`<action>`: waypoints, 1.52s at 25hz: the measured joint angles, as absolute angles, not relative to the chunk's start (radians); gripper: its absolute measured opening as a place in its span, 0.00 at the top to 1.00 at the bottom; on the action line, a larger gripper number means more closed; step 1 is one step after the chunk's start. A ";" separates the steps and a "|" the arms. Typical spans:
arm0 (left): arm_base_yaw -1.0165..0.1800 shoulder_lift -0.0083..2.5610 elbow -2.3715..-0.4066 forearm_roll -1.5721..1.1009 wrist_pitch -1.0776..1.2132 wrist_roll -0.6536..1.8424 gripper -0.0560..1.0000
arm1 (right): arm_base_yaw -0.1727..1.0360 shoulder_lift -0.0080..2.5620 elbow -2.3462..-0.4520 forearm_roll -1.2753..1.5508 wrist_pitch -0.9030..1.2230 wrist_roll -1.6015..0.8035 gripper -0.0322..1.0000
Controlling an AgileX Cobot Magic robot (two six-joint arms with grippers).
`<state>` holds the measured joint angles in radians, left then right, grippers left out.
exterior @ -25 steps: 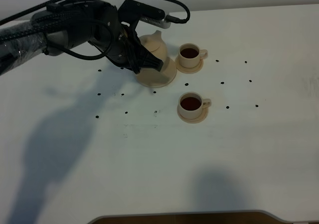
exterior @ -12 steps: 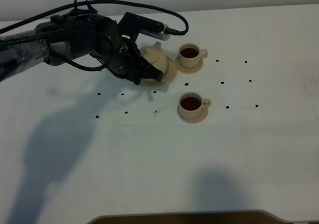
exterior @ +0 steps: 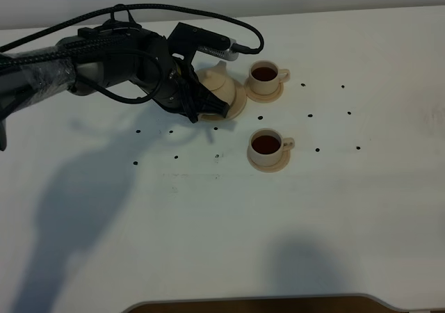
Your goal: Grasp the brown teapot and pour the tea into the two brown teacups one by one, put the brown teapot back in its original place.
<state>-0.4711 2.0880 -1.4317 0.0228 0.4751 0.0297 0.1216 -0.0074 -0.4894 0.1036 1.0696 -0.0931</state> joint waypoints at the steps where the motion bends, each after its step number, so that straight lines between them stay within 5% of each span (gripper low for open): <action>1: -0.471 2.088 -1.432 0.023 0.475 0.030 0.83 | 0.122 -0.007 -0.489 0.104 1.070 -0.093 0.58; 5: -0.472 2.088 -1.432 0.023 0.473 0.030 0.79 | 0.122 -0.007 -0.489 0.104 1.070 -0.093 0.58; 14: -0.472 2.018 -1.432 0.026 0.591 0.030 0.50 | 0.122 -0.007 -0.489 0.104 1.070 -0.093 0.58; 24: -0.456 1.790 -1.358 0.062 1.149 0.010 0.48 | 0.122 -0.007 -0.489 0.104 1.070 -0.093 0.58; 38: -0.453 1.199 -0.854 0.060 1.192 -0.036 0.48 | 0.122 -0.007 -0.489 0.104 1.070 -0.093 0.58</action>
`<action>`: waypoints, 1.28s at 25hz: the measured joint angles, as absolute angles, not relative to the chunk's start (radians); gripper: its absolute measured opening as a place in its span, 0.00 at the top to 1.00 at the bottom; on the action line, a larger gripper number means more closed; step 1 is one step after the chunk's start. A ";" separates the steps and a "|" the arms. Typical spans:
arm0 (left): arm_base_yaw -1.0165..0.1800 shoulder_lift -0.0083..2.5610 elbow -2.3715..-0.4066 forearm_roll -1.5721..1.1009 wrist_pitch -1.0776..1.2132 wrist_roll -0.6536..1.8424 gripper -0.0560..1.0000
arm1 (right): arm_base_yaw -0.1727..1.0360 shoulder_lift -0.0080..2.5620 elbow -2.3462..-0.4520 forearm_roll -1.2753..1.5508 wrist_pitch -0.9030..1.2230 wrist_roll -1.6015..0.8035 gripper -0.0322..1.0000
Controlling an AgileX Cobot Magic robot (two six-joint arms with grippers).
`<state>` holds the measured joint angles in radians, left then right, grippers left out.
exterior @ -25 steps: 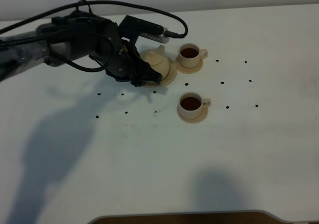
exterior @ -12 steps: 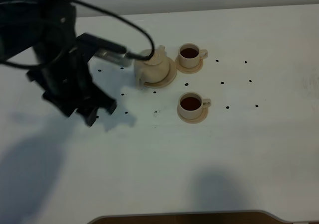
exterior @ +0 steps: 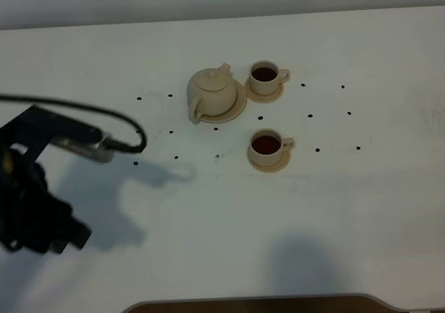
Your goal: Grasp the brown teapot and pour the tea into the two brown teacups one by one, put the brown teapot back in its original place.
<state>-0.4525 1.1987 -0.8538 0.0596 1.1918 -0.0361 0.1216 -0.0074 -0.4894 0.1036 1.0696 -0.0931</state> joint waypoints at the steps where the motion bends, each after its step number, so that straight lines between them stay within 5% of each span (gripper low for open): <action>1: -0.453 1.164 -0.821 0.059 1.184 -0.040 0.48 | 0.122 -0.007 -0.489 0.104 1.070 -0.093 0.58; 13: -0.438 0.948 -0.573 0.026 1.092 -0.045 0.48 | 0.122 -0.007 -0.489 0.104 1.070 -0.093 0.58; 32: 0.017 0.508 -0.512 0.008 1.042 0.025 0.48 | 0.122 -0.007 -0.489 0.104 1.070 -0.093 0.59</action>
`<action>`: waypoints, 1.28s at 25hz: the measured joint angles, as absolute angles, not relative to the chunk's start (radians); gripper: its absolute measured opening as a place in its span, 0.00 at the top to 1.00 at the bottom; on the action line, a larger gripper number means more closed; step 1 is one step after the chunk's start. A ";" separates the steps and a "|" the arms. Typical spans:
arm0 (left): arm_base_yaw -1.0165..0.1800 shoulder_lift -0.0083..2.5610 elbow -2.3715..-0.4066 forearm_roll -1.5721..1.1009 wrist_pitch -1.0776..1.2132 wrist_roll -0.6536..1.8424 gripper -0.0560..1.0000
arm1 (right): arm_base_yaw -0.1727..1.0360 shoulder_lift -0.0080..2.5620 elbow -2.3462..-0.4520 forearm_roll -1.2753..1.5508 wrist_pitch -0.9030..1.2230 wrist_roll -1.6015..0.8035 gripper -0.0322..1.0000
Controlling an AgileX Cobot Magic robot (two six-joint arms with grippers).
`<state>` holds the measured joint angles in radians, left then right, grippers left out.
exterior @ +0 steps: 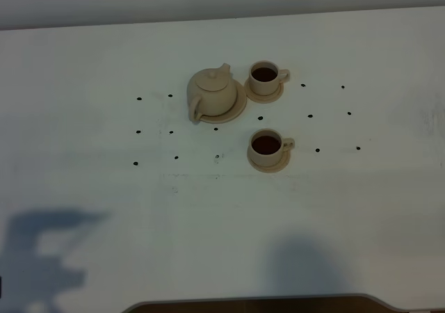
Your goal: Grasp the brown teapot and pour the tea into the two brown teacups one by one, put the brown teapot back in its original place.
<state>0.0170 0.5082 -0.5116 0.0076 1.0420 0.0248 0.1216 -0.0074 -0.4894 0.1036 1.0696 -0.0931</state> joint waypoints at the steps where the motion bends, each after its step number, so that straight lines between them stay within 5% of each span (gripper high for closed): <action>1: 0.029 0.480 -0.510 0.008 1.042 0.025 0.48 | 0.122 -0.007 -0.489 0.104 1.070 -0.093 0.59; 32: 0.085 -0.005 -0.507 0.008 1.045 0.048 0.48 | 0.122 -0.007 -0.489 0.104 1.070 -0.093 0.59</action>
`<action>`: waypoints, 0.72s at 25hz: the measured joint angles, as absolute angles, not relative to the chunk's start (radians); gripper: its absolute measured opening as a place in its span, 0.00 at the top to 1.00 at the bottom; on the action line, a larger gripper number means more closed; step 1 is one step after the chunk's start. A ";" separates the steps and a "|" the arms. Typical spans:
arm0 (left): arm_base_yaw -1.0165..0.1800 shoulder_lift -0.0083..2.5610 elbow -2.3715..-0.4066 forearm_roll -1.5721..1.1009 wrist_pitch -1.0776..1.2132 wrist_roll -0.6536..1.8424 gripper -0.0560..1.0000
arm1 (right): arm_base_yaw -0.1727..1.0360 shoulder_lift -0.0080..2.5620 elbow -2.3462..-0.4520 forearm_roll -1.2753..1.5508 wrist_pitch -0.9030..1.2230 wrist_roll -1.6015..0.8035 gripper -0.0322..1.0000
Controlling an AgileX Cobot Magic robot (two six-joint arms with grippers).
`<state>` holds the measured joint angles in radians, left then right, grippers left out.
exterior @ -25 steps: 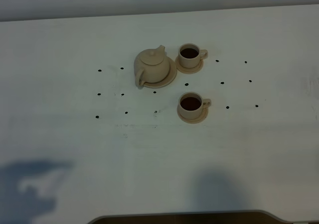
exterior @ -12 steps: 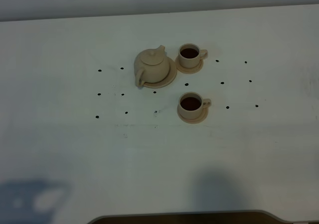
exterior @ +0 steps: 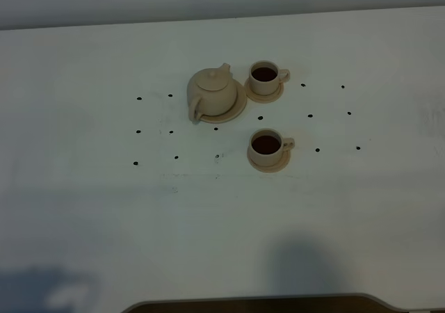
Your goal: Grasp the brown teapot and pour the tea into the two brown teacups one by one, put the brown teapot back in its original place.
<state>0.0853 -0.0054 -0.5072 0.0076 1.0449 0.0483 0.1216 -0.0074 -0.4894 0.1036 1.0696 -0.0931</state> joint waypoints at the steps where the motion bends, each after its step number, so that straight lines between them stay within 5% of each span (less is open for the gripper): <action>1: 0.085 -0.005 -0.507 0.008 1.045 0.049 0.48 | 0.122 -0.007 -0.489 0.104 1.070 -0.093 0.59; 18: 0.085 -0.005 -0.507 0.008 1.045 0.050 0.48 | 0.122 -0.007 -0.489 0.104 1.070 -0.093 0.59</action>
<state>0.0853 -0.0054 -0.5072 0.0076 1.0449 0.0496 0.1216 -0.0074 -0.4894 0.1036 1.0696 -0.0931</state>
